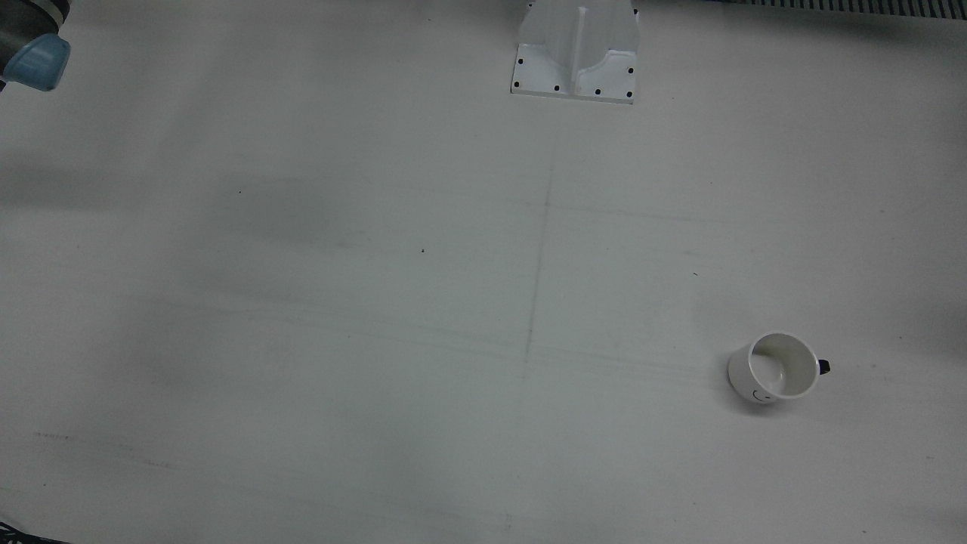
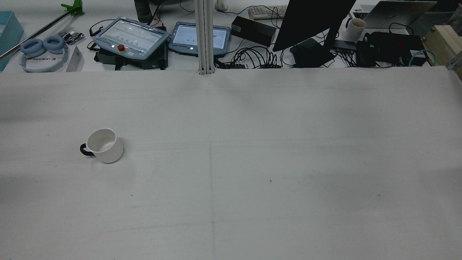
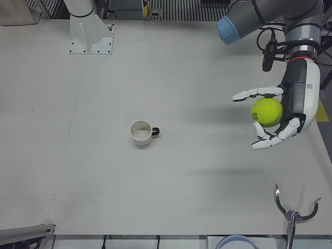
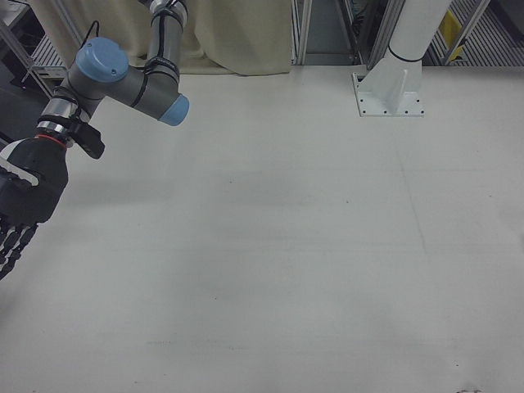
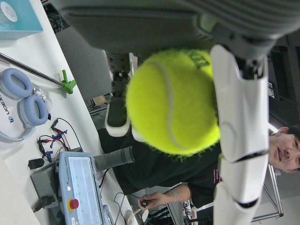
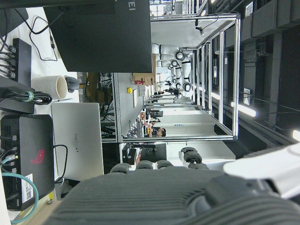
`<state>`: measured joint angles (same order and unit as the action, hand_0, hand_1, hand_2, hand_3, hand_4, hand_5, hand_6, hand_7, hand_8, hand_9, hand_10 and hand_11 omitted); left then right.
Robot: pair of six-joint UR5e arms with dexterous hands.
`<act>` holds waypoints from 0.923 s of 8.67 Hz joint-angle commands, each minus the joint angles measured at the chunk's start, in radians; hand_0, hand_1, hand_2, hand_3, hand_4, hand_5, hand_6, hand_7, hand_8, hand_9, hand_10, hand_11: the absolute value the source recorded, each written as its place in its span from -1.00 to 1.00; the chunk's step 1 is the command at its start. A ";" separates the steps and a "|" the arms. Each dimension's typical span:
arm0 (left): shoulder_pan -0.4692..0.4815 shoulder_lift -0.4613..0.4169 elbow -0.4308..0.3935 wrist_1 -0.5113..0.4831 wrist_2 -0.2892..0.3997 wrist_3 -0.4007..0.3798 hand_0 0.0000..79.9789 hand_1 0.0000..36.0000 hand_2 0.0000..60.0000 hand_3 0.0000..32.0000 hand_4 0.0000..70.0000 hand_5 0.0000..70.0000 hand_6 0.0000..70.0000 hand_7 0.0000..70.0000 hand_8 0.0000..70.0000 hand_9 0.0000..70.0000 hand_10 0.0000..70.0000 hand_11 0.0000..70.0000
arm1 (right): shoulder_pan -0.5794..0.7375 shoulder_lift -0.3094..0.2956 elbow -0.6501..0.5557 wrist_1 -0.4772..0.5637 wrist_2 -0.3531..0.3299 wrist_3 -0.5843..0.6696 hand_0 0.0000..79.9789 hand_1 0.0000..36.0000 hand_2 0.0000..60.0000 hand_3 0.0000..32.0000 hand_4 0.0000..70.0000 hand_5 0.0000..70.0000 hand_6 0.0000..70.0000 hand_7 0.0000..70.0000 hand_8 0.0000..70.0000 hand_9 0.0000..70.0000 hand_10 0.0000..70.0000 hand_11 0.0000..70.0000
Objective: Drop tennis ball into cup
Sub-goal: 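Carry the yellow tennis ball in the left hand over the white mug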
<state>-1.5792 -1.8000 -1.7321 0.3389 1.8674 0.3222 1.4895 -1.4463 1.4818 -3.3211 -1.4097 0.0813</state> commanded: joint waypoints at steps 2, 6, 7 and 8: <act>0.094 0.066 -0.200 -0.002 0.010 0.002 0.41 0.12 -0.25 -1.00 0.14 -0.47 0.83 1.00 0.62 1.00 0.01 0.45 | 0.000 0.000 0.002 0.000 0.000 0.000 -1.00 -1.00 -1.00 -1.00 -1.00 -1.00 -1.00 -1.00 -1.00 -1.00 -1.00 -1.00; 0.379 0.056 -0.320 0.094 0.006 0.017 0.30 0.08 0.14 -1.00 0.19 -0.53 0.70 1.00 0.59 1.00 -0.07 0.34 | 0.000 0.000 0.000 0.000 0.000 0.000 -1.00 -1.00 -1.00 -1.00 -1.00 -1.00 -1.00 -1.00 -1.00 -1.00 -1.00 -1.00; 0.424 0.051 -0.314 0.095 -0.005 0.020 0.26 0.02 0.17 -1.00 0.16 -0.57 0.56 1.00 0.55 1.00 -0.09 0.31 | 0.000 0.001 -0.002 0.000 0.000 0.000 -1.00 -1.00 -1.00 -1.00 -1.00 -1.00 -1.00 -1.00 -1.00 -1.00 -1.00 -1.00; 0.451 0.047 -0.313 0.095 -0.019 0.059 0.26 -0.01 0.12 -1.00 0.16 -0.57 0.56 1.00 0.55 1.00 -0.09 0.32 | 0.000 0.001 -0.002 0.000 0.000 0.000 -1.00 -1.00 -1.00 -1.00 -1.00 -1.00 -1.00 -1.00 -1.00 -1.00 -1.00 -1.00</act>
<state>-1.2256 -1.7406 -2.0412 0.4203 1.8702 0.3376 1.4895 -1.4458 1.4813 -3.3211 -1.4097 0.0813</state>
